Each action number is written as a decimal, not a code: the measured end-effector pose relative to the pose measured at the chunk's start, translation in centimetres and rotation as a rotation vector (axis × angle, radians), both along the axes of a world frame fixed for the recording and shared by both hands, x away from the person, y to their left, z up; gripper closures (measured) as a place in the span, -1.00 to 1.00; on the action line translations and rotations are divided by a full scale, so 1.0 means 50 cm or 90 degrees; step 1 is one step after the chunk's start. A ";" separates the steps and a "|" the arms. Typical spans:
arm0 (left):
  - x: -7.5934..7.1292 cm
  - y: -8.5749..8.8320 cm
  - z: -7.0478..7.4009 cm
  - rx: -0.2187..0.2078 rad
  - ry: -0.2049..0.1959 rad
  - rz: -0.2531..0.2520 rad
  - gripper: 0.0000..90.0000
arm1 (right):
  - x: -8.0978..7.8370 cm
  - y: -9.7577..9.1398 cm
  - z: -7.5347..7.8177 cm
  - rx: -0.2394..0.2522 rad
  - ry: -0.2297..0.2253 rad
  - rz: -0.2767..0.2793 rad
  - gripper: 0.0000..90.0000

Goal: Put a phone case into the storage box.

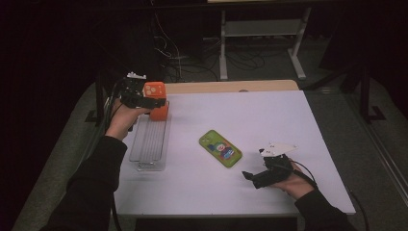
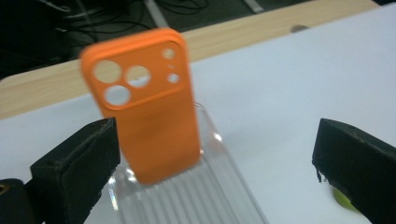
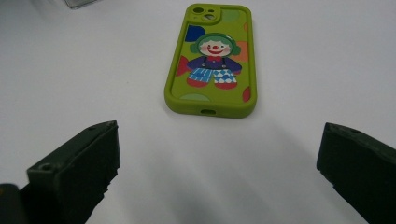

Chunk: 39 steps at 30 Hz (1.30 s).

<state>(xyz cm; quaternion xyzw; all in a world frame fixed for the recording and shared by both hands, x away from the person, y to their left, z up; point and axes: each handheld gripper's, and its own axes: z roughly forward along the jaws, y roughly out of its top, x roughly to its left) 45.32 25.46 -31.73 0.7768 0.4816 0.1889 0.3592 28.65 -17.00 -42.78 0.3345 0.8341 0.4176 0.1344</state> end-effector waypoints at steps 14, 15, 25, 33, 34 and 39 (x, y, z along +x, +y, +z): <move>-0.080 -0.064 -0.019 -0.034 -0.011 -0.117 -0.99 | 0.000 -0.010 -0.002 0.003 0.005 -0.006 -1.00; -0.086 -0.070 -0.022 -0.035 -0.011 -0.123 -0.99 | 0.000 -0.011 -0.003 0.002 0.002 -0.004 -1.00; -0.144 -0.128 -0.052 -0.040 -0.010 -0.195 -0.99 | -0.007 -0.025 -0.001 0.000 -0.001 -0.013 -1.00; -0.180 -0.165 -0.076 -0.044 0.001 -0.252 -0.99 | -0.012 -0.028 -0.002 0.000 0.007 -0.018 -1.00; -0.186 -0.170 -0.079 -0.049 0.002 -0.257 -0.99 | -0.011 -0.028 -0.003 -0.001 0.002 -0.017 -1.00; -0.218 -0.184 -0.095 -0.057 -0.007 -0.279 -0.99 | -0.010 -0.031 -0.004 -0.008 -0.002 -0.012 -1.00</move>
